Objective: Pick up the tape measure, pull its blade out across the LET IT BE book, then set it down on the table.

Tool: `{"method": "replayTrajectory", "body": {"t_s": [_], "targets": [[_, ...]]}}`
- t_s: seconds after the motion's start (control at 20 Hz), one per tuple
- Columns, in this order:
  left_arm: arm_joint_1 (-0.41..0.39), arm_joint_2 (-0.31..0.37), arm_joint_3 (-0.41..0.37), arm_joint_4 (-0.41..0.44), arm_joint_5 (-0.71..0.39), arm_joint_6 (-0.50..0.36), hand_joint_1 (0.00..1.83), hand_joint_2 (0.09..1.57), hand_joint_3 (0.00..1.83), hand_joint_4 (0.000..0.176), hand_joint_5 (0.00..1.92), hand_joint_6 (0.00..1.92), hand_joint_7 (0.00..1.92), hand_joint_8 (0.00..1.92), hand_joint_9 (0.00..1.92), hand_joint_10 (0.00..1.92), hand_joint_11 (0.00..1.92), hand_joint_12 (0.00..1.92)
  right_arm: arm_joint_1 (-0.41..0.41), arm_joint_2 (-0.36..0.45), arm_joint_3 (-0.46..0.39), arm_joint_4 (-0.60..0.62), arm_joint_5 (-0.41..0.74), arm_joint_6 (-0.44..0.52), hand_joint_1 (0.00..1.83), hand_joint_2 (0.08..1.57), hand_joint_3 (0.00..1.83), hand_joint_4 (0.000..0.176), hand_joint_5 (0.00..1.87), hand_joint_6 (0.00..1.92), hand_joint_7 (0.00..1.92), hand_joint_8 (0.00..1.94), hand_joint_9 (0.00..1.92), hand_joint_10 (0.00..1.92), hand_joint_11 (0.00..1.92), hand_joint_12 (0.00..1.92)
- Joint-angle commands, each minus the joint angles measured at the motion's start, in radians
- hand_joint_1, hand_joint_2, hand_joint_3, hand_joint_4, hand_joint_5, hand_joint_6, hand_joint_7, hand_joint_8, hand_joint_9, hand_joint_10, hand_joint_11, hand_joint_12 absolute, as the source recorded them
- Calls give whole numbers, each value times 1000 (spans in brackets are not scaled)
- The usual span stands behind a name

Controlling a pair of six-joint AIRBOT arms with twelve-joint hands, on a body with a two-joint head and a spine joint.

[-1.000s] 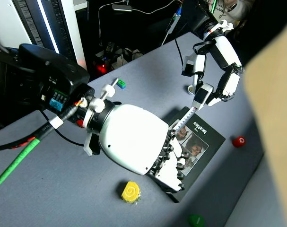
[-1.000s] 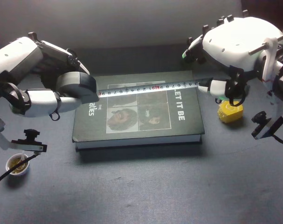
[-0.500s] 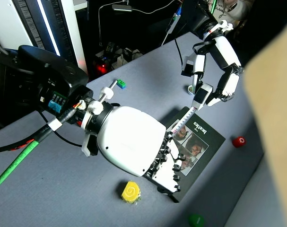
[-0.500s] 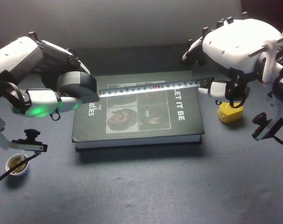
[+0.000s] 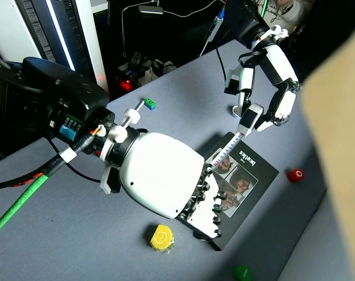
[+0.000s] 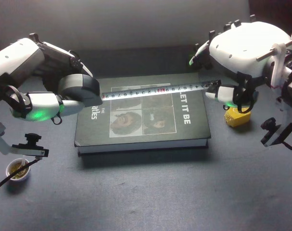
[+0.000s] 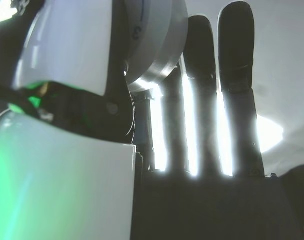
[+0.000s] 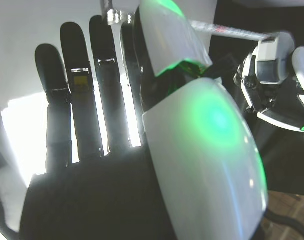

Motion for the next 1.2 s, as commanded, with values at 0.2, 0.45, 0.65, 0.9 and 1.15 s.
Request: {"method": "replayTrajectory", "body": {"t_s": [0.2,0.45,0.65,0.9,1.15], "targets": [[-8,-3,2,21,-126,-17,1384,1072,2,0,1123,509,1114,805,927,1274,829,1076,7,3,-2,-56,61,2,1074,1144,0,0,722,7,834,54,632,544,310,1274],[-9,-1,1,21,-127,-20,1378,1100,0,0,1051,664,1032,923,865,1316,820,1081,3,3,-2,-56,59,3,1086,1148,0,0,733,10,844,54,635,542,313,1271],[-8,-1,1,21,-127,-20,1378,1101,0,0,1047,663,1038,923,859,1319,818,1084,4,3,-2,-56,59,3,1094,1148,0,0,749,16,865,58,654,544,345,1280],[-9,-1,3,23,-130,-20,1378,1100,0,0,1042,673,1044,917,861,1313,814,1085,7,3,-2,-56,59,2,1215,1194,3,0,711,1197,941,1196,763,876,602,1455],[-10,-1,2,26,-131,-20,1378,1100,0,0,1041,673,1043,917,860,1315,813,1086,10,4,-2,-57,60,2,1222,1175,2,0,792,1208,944,1131,777,1180,679,1481]]}}
